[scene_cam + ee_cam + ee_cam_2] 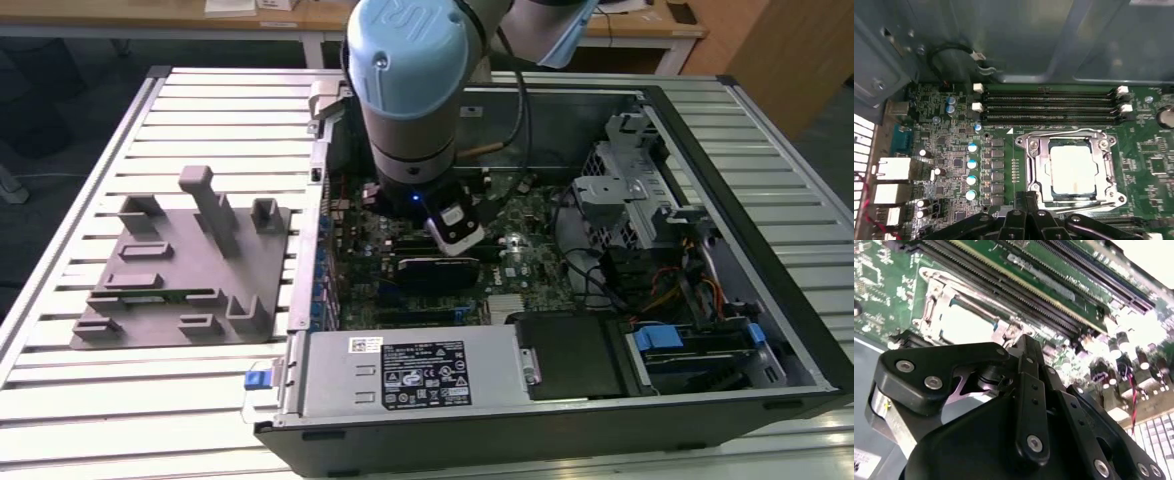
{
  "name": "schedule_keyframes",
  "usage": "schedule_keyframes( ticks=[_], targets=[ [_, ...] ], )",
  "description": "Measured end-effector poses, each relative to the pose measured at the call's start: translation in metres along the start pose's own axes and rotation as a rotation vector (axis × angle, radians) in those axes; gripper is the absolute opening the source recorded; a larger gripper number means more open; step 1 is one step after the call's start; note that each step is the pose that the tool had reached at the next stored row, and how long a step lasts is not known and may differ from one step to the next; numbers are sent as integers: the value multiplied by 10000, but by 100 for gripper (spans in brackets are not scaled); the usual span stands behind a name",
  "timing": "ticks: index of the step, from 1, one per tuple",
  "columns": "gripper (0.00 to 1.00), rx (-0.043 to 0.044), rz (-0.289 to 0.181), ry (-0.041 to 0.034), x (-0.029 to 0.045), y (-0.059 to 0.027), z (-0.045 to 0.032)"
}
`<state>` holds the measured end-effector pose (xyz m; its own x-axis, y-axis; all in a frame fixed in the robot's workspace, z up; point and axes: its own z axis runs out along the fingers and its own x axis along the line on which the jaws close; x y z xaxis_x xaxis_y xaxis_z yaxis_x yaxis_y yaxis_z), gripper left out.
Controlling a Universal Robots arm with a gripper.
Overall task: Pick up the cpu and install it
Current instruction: 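Install the second cpu locking lever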
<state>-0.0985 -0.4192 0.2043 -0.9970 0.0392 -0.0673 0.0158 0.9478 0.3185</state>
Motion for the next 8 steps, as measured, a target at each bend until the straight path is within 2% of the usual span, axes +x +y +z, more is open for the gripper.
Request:
schedule_keyframes(
  ticks=[5,7,8],
  targets=[
    [11,30,3,-11,-10,52,-146],
    [11,88,5,-17,-13,71,-192],
    [11,148,4,-21,-14,82,-207]
  ],
)
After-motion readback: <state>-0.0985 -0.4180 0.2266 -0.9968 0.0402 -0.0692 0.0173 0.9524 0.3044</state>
